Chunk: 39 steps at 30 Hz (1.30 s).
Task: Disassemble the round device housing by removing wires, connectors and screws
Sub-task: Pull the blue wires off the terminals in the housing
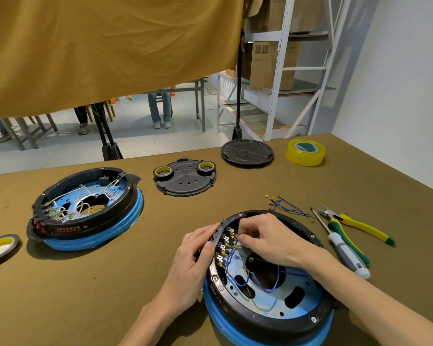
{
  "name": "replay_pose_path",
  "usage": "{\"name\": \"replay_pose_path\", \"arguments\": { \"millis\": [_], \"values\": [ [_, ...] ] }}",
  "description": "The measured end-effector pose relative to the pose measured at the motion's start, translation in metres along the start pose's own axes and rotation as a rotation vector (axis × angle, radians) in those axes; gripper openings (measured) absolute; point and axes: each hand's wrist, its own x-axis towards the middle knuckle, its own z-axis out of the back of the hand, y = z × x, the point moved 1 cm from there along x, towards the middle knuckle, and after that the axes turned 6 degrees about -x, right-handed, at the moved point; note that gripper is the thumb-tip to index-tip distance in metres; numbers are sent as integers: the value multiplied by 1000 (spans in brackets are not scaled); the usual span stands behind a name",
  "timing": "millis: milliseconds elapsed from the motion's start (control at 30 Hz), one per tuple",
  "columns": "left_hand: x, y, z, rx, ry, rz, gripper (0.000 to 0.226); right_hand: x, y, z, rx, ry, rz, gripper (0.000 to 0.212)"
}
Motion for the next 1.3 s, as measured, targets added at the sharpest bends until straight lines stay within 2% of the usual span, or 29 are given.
{"name": "replay_pose_path", "arguments": {
  "millis": [100, 267, 367, 600, 733, 833, 967, 1133, 1300],
  "values": [
    [3, 0, -3, -3, -20, -19, 58, -5, -1, 0, 62, -50, -5, 24],
    [3, 2, -3, -21, -23, -5, 57, -3, 3, -1, -16, -110, -38, 23],
    [4, 5, -3, -26, -15, -1, 55, -5, 1, 3, -28, -207, -45, 20],
    [6, 7, -3, -28, -16, -9, 56, 6, -1, 26, 333, -384, -57, 15],
    [5, 7, -3, -41, -18, -5, 56, 25, -31, 51, 179, -431, -195, 19],
    [5, 6, -3, -51, -25, -11, 56, 38, -63, 56, 28, -387, -356, 17],
    [5, 4, -2, -66, -11, -9, 56, 47, -94, 51, -104, -305, -458, 20],
    [6, 7, 0, -81, 2, -7, 55, 49, -100, 45, -321, -264, -492, 25],
    [7, 12, 0, -85, -2, 4, 55, 49, -72, 48, -427, -389, -371, 25]
  ]
}}
